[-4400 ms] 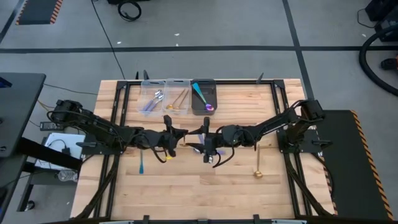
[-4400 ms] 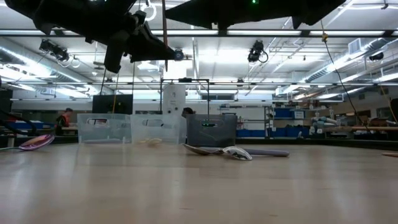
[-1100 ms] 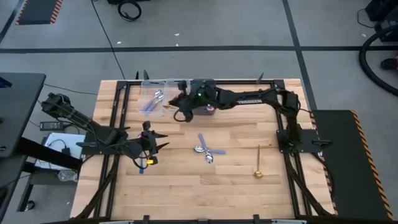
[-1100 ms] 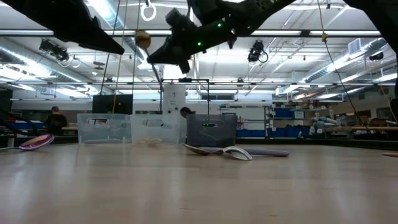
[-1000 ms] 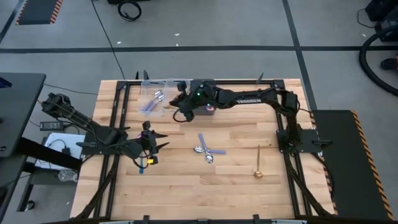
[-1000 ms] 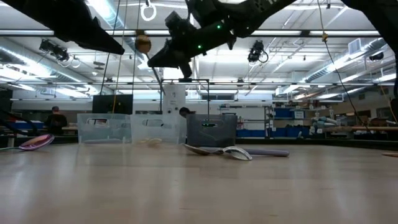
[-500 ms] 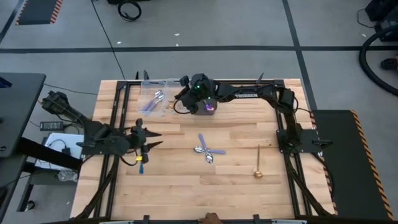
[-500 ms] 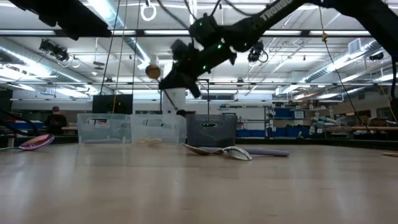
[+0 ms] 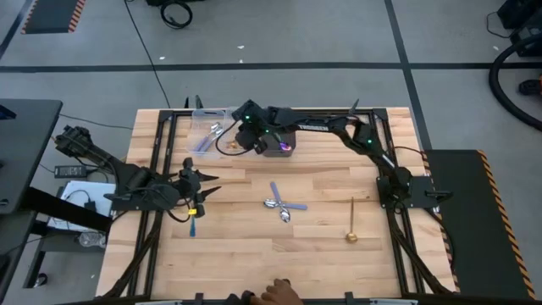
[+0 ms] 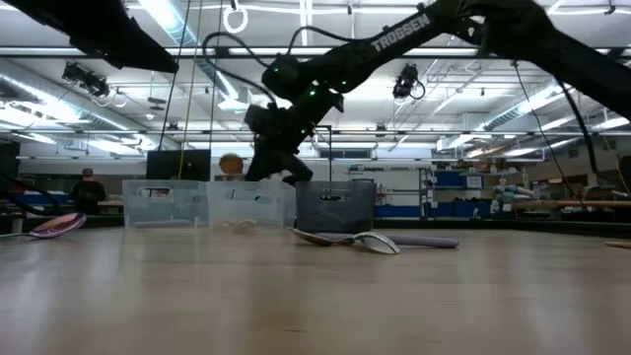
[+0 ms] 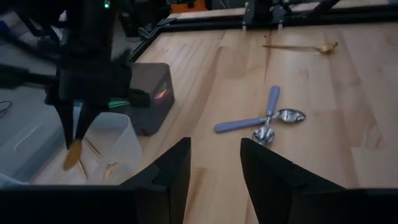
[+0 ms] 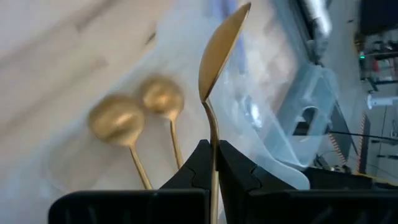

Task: Sort silverware by color (type)
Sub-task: Put the gold spoon into the right transparent bin

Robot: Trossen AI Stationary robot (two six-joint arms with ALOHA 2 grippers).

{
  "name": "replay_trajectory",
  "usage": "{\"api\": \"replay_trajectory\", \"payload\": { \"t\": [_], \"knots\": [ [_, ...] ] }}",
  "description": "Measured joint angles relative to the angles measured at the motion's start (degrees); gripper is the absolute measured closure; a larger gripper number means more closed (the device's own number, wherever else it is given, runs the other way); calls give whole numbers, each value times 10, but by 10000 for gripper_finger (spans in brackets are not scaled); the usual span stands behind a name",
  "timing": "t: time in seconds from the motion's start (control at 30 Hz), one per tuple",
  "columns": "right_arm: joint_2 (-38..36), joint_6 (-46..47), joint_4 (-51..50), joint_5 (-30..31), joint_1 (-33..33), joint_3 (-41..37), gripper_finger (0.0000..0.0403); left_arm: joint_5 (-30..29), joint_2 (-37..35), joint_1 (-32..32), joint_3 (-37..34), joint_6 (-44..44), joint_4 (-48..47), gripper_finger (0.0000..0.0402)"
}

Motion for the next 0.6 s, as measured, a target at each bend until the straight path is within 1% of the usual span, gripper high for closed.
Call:
{"api": "replay_trajectory", "payload": {
  "t": [0.1, 0.2, 0.27, 0.6],
  "knots": [
    [31, -36, -33, 24, 1, 48, 386, 0, 0, 2, 0, -5, -9, 256],
    [43, -59, -35, 49, 3, 70, 386, 0, 0, 2, 0, -11, -13, 256],
    [43, -65, -38, 61, 5, 73, 386, 0, 0, 2, 0, -12, -14, 256],
    [40, -50, -72, 64, 7, 73, 384, 1, 0, 2, 0, -12, -16, 256]
  ]
}}
